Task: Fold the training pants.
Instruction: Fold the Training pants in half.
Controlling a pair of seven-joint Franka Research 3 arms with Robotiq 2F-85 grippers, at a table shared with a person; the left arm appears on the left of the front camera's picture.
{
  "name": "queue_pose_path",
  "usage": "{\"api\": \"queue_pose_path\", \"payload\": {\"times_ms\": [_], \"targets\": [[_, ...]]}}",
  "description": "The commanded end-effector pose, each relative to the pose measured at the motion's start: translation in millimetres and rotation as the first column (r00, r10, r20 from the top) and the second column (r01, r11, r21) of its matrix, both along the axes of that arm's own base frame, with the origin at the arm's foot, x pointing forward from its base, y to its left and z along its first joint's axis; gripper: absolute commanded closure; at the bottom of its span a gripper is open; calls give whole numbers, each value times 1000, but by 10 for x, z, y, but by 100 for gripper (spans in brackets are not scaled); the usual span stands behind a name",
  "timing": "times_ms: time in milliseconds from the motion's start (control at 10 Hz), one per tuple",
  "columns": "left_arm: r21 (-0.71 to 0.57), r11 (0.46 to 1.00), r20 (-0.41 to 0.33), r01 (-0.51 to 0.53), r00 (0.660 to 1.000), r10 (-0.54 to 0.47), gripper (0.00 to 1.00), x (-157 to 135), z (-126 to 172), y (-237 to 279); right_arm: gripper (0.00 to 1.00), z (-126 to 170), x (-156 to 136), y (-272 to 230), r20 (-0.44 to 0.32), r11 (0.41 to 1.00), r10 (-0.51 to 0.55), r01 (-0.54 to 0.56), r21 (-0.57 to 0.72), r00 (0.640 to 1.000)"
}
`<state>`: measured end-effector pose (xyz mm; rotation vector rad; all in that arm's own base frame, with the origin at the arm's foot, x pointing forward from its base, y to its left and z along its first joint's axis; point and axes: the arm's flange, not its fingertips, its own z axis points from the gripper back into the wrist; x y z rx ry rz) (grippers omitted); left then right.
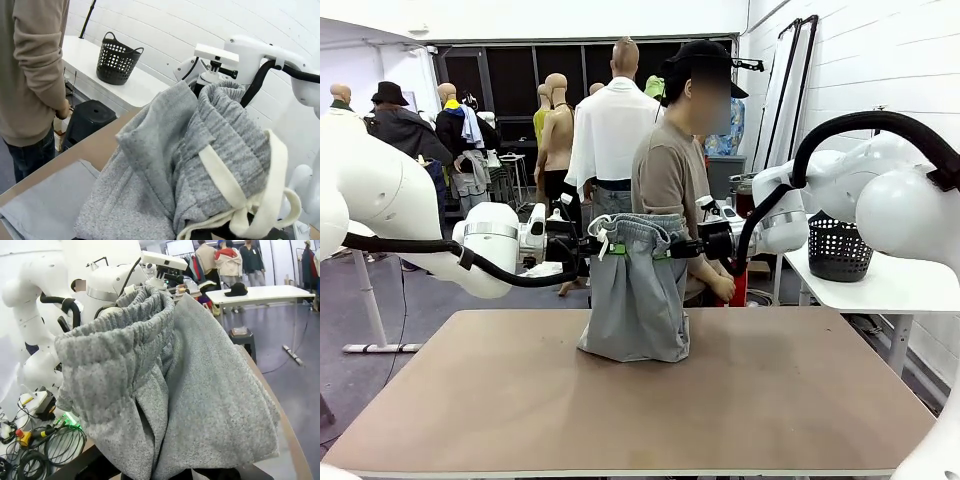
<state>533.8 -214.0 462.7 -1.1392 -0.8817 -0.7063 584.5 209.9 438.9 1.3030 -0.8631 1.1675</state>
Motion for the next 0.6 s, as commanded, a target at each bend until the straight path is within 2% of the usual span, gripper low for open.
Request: {"api": "queue_pose_path", "payload": {"times_ms": [0, 200, 300, 500], "targets": [[0, 1000, 0, 0, 1000, 0, 100, 0, 0, 0, 100, 0, 0, 0, 0, 1000, 0, 0, 0, 1000], [-31, 998, -113, -58, 992, 54, 100, -82, -167, 132, 100, -165, -18, -32, -101, 999, 12, -9, 35, 995], [-47, 995, -196, -85, 978, 74, 100, -179, -293, 189, 100, -305, -60, -55, -171, 999, 11, -5, 32, 985], [-59, 990, -315, -132, 943, 107, 100, -370, -509, 254, 100, -546, -174, -91, -278, 1000, 1, 6, 24, 960]]}}
